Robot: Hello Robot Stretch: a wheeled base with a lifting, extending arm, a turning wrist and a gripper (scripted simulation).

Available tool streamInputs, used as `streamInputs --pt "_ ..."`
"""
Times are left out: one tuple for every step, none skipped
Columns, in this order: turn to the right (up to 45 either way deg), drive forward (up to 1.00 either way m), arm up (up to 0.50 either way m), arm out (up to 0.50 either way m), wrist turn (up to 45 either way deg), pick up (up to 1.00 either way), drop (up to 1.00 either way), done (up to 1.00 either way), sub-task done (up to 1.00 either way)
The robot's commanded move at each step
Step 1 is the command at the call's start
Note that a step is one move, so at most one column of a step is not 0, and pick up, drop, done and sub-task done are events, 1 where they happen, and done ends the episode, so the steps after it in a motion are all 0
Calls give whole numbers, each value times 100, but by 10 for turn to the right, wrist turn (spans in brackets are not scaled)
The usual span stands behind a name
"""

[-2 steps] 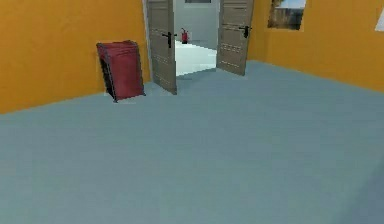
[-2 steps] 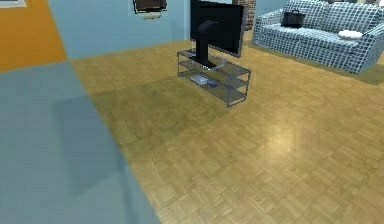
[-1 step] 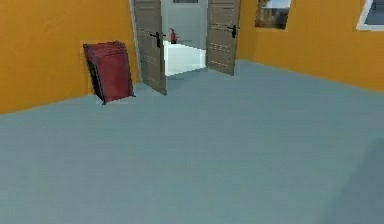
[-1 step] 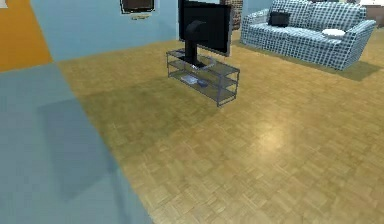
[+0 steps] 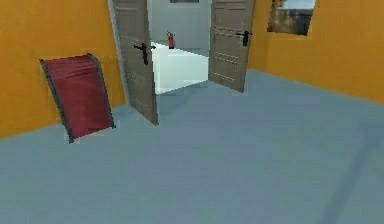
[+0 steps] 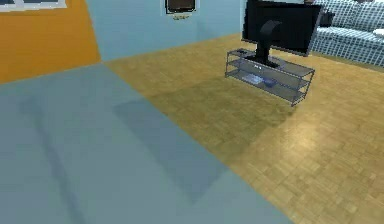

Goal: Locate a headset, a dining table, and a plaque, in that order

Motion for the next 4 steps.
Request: streamInputs --pt "30 0 0 0 0 0 0 0 0" --pt "0 100 0 0 0 0 0 0 0" --pt "0 100 0 0 0 0 0 0 0" --pt "30 0 0 0 0 0 0 0 0"
